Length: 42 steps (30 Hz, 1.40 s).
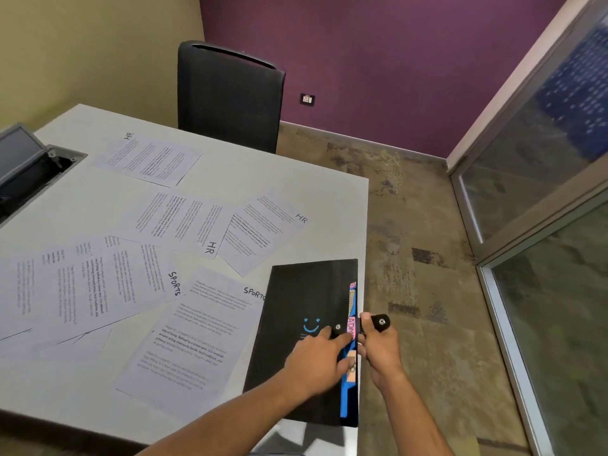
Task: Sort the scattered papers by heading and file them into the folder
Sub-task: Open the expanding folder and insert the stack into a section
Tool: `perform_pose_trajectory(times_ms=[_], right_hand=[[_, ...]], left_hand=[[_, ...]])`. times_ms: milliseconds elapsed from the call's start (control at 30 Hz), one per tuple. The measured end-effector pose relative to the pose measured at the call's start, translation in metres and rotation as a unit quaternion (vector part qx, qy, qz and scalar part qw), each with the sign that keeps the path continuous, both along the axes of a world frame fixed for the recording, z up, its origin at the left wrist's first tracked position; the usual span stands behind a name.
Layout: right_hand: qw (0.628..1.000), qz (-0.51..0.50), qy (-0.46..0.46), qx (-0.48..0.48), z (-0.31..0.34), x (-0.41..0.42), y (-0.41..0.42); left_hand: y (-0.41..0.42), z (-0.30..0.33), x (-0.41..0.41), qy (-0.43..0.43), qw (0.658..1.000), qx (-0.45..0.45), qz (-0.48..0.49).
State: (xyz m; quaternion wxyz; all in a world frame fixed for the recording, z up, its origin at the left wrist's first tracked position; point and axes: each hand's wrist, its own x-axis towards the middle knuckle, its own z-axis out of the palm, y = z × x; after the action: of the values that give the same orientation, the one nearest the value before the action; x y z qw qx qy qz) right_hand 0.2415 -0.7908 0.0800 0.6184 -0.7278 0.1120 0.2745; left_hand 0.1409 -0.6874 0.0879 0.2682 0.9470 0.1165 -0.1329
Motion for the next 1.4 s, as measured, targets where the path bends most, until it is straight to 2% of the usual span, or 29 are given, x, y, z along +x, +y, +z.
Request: perform_pose_trajectory(times_ms=[333, 467, 533, 567, 700, 833, 900, 967, 1067, 1133, 1200, 1267, 1400], right_hand=[[0.999, -0.021, 0.028, 0.011, -0.047, 0.012, -0.020], [0.999, -0.010, 0.005, -0.041, -0.085, 0.025, -0.031], [0.998, 0.008, -0.003, -0.062, -0.146, 0.036, -0.044], [0.997, 0.012, -0.003, -0.077, -0.154, 0.038, -0.044], [0.985, 0.079, -0.033, -0.149, -0.088, 0.032, -0.025], [0.970, 0.169, -0.063, -0.163, -0.093, 0.024, -0.023], [0.955, 0.217, -0.082, -0.184, -0.094, 0.018, -0.020], [0.937, 0.240, -0.141, -0.213, -0.094, 0.014, -0.017], [0.909, 0.276, -0.206, -0.235, -0.097, 0.006, -0.015], [0.880, 0.325, -0.223, -0.264, -0.100, 0.002, -0.015], [0.831, 0.383, -0.242, -0.322, -0.101, -0.001, -0.015], [0.799, 0.414, -0.234, -0.368, -0.101, -0.001, -0.015], [0.784, 0.420, -0.236, -0.391, -0.095, -0.007, -0.016]], left_hand=[[-0.014, -0.054, 0.008, 0.112, 0.989, 0.000, -0.097], [-0.003, -0.076, 0.004, 0.082, 0.985, -0.001, -0.154], [0.005, -0.087, 0.002, 0.058, 0.989, -0.017, -0.134], [0.010, -0.092, 0.000, 0.053, 0.992, -0.020, -0.116], [0.029, -0.107, -0.008, 0.057, 0.997, -0.008, -0.050], [0.050, -0.120, -0.019, 0.034, 0.998, 0.034, -0.048], [0.057, -0.126, -0.021, 0.019, 0.997, 0.039, -0.058], [0.064, -0.125, -0.020, 0.012, 0.998, 0.033, -0.060], [0.067, -0.123, -0.015, 0.035, 0.997, 0.028, -0.067], [0.068, -0.124, -0.013, 0.041, 0.997, 0.019, -0.069], [0.070, -0.123, -0.011, 0.051, 0.996, 0.007, -0.073], [0.072, -0.120, -0.009, 0.061, 0.995, -0.010, -0.073], [0.075, -0.110, -0.009, 0.053, 0.997, -0.028, -0.053]])
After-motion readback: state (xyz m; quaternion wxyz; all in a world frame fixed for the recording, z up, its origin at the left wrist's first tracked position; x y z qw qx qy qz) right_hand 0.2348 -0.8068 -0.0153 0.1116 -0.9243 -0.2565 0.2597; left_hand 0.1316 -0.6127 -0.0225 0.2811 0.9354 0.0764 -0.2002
